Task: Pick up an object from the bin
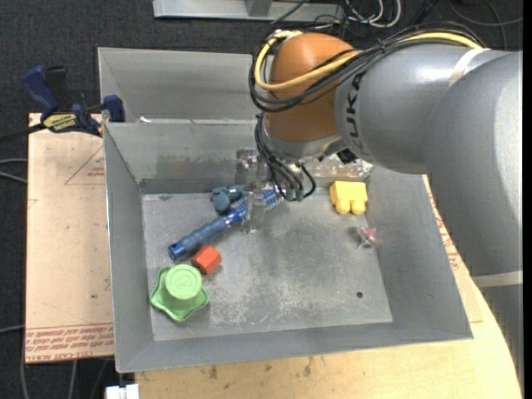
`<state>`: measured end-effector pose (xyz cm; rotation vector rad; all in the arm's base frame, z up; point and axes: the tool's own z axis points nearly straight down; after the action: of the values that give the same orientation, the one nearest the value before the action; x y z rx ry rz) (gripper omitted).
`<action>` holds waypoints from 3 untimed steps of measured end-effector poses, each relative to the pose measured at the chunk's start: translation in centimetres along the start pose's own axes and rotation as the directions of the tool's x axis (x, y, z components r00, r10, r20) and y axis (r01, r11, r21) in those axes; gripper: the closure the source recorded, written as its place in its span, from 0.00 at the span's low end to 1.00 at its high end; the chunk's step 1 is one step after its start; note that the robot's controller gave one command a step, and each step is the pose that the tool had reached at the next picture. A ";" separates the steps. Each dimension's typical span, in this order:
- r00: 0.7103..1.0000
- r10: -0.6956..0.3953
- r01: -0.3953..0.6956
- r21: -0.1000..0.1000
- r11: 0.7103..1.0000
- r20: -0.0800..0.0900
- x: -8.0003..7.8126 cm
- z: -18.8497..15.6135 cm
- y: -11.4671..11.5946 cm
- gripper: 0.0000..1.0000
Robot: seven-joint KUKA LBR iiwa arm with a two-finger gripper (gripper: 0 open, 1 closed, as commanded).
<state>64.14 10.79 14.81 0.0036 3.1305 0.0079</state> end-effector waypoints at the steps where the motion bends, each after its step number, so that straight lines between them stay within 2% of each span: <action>1: 0.994 0.113 -0.112 0.005 0.994 -0.011 0.0 8.0 -0.5 0.00; 2: 0.994 0.112 -0.112 0.003 0.994 -0.002 -0.3 7.4 -0.5 1.00; 3: 0.992 0.126 -0.126 0.002 0.992 -0.002 0.4 -4.6 1.8 1.00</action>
Offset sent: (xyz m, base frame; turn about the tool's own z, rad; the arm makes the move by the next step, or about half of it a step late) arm 0.0009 -0.0049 -0.0770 0.1140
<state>63.68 12.54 19.38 0.2015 3.1261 0.0060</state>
